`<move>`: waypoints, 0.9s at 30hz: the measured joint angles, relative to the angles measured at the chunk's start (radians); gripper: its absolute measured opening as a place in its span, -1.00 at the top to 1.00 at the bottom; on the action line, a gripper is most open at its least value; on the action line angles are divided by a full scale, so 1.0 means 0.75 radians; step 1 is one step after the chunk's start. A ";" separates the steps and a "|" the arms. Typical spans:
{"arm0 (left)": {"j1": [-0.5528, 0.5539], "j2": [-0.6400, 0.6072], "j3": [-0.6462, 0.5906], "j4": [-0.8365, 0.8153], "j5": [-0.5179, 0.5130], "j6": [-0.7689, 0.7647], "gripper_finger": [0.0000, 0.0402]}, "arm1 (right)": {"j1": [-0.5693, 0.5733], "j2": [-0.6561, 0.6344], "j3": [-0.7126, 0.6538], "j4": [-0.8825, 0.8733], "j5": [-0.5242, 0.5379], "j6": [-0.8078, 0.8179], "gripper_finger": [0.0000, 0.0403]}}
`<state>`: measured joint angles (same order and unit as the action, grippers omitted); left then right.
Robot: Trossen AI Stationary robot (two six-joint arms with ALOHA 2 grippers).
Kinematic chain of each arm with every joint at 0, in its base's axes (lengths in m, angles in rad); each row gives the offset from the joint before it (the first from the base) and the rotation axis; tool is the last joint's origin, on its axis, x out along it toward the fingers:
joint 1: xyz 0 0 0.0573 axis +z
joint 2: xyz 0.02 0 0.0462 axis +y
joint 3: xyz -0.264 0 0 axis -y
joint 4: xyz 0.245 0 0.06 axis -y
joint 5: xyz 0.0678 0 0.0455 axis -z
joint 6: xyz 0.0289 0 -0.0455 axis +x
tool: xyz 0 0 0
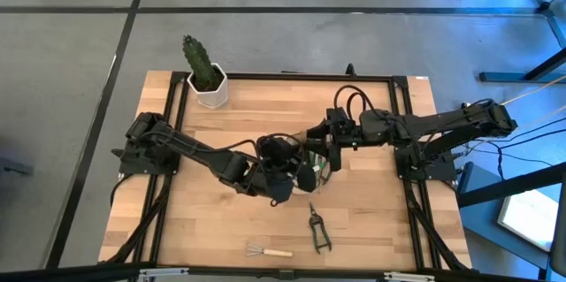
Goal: Pick & Place Garden tools in Gardening bag
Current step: Put the trowel into the gardening bag
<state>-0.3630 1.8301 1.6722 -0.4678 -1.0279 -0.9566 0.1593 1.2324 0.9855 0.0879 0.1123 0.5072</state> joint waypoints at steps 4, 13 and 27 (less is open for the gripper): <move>0.003 0.000 0.000 0.001 0.000 -0.002 0.68 | -0.002 0.010 0.000 -0.006 0.031 -0.018 0.06; 0.002 0.000 0.000 0.001 -0.001 -0.010 0.68 | -0.003 0.044 0.000 0.007 0.064 -0.069 0.09; 0.002 0.001 0.000 -0.011 -0.024 -0.009 0.68 | -0.003 0.049 0.000 0.043 0.024 -0.069 0.64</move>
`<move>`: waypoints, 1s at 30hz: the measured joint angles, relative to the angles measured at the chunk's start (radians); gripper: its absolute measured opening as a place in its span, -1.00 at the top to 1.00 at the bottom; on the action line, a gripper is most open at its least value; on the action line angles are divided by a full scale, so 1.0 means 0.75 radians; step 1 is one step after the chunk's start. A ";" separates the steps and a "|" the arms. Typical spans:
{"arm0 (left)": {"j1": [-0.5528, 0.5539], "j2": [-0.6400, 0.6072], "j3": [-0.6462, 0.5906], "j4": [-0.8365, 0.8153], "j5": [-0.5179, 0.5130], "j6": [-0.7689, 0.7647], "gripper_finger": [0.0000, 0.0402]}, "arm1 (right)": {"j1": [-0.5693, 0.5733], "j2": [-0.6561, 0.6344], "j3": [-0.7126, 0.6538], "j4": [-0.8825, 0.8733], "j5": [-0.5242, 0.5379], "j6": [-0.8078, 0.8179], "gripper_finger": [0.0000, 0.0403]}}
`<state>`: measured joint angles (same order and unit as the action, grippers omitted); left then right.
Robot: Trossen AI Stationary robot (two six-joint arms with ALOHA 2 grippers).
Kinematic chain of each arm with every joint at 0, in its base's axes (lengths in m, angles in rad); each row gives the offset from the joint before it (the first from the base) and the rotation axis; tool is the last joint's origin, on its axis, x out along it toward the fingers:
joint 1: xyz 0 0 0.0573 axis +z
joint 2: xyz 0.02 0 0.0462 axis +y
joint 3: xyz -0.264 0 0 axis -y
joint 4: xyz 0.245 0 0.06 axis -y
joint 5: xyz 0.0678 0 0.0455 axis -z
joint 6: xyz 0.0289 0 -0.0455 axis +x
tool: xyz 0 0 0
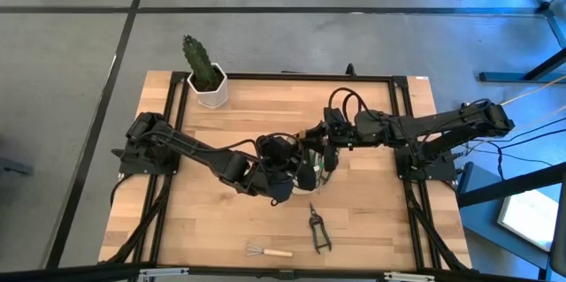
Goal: Pick & Place Garden tools in Gardening bag
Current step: Put the trowel into the gardening bag
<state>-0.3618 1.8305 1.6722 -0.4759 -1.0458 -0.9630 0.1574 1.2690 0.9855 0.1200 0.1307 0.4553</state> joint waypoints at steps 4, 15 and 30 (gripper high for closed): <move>0.000 0.000 0.000 -0.001 0.001 0.000 0.68 | 0.000 0.000 0.000 0.000 -0.006 -0.001 0.67; -0.001 0.000 0.000 -0.015 0.003 -0.007 0.68 | -0.002 0.000 0.000 -0.003 -0.040 0.032 0.67; 0.004 0.000 0.000 -0.035 0.032 0.031 0.38 | -0.001 0.000 0.000 -0.018 -0.061 0.049 0.67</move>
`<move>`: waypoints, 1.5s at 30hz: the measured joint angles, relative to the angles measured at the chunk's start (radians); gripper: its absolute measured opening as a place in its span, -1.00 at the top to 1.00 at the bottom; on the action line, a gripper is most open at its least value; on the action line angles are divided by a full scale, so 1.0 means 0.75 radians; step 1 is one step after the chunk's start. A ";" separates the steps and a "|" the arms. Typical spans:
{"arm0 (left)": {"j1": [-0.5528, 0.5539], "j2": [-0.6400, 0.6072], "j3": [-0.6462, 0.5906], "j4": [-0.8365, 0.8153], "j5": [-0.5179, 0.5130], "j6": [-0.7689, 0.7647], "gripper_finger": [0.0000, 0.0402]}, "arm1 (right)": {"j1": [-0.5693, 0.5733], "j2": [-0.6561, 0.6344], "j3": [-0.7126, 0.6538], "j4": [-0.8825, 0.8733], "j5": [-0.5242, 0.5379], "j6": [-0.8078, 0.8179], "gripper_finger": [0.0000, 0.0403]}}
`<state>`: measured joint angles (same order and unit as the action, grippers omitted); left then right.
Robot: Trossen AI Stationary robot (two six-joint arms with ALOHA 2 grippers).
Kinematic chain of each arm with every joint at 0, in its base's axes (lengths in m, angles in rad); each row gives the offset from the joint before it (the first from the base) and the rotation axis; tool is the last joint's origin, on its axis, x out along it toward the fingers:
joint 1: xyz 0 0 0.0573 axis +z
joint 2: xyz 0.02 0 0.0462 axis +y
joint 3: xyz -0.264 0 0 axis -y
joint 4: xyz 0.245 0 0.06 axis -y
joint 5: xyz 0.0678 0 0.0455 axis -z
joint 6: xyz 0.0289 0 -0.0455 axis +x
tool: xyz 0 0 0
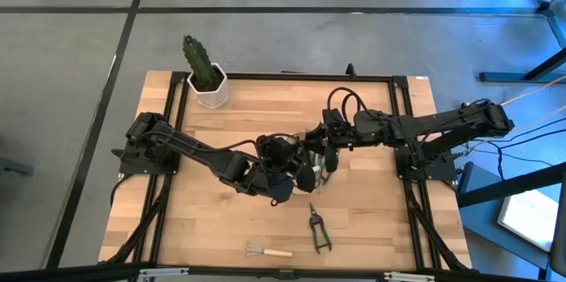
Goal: Pick & Place Garden tools in Gardening bag
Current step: Put the trowel into the gardening bag
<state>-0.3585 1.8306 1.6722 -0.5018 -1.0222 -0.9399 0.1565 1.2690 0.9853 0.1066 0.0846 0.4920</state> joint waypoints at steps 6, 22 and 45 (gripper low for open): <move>0.002 0.000 0.000 -0.060 0.009 -0.104 0.02 | 0.001 0.000 0.000 -0.004 -0.004 0.001 0.67; -0.113 -0.144 -0.001 -0.350 -0.094 -0.246 -0.09 | -0.116 -0.017 0.000 -0.017 -0.315 -0.015 0.67; 0.104 -0.313 -0.154 0.374 0.619 0.335 0.03 | -0.382 0.003 0.000 0.281 -1.523 0.000 0.67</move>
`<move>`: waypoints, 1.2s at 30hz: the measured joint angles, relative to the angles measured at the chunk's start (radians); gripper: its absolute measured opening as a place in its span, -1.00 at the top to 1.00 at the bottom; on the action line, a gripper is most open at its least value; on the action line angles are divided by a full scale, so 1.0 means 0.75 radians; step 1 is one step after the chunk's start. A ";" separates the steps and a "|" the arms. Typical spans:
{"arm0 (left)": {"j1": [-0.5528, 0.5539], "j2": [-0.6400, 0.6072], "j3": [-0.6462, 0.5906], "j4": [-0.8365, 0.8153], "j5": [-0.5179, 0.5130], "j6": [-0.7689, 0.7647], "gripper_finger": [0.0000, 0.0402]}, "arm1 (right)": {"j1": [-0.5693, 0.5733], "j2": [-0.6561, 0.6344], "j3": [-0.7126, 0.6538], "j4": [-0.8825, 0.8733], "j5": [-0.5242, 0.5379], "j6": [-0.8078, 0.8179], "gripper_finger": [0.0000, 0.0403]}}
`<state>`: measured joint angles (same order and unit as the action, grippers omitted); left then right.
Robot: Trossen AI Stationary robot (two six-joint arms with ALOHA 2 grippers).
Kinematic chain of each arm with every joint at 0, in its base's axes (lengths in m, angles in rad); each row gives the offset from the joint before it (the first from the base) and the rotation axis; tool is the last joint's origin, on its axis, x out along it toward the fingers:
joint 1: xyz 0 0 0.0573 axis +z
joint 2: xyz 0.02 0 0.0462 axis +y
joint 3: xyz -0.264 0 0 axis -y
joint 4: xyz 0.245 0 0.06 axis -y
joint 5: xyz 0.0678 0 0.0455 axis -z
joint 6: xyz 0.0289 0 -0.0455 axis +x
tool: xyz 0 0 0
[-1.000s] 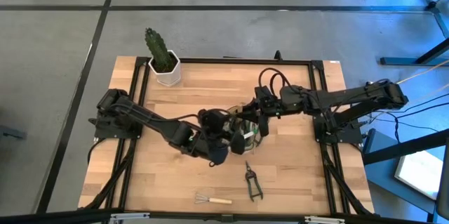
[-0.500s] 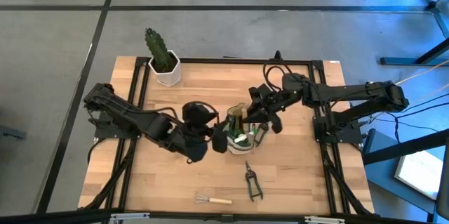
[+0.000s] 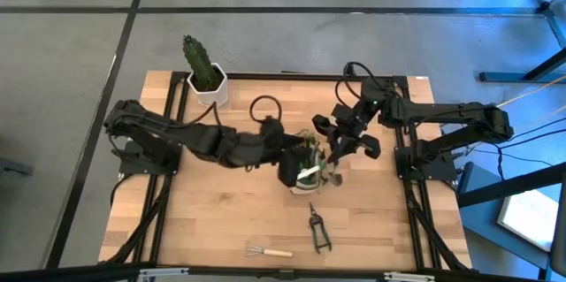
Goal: Pick & Place Garden tools in Gardening bag
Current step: Put the trowel into the gardening bag
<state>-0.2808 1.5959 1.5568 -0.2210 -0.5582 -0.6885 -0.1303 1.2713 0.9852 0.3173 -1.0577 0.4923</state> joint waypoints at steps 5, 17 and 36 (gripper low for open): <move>0.069 -0.001 -0.139 0.388 0.177 0.092 0.09 | -0.010 0.001 0.000 0.083 -0.085 0.048 0.67; 0.093 -0.019 -0.179 0.611 0.412 0.212 0.05 | -0.017 0.014 -0.004 0.279 -0.176 0.117 0.67; 0.151 -0.024 -0.179 0.627 0.496 0.315 0.13 | -0.025 0.301 0.027 1.165 -0.166 0.801 0.67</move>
<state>-0.1673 1.5780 1.4221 0.2491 -0.1860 -0.4522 -0.1490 1.4970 1.0057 1.1914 -1.1820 1.0933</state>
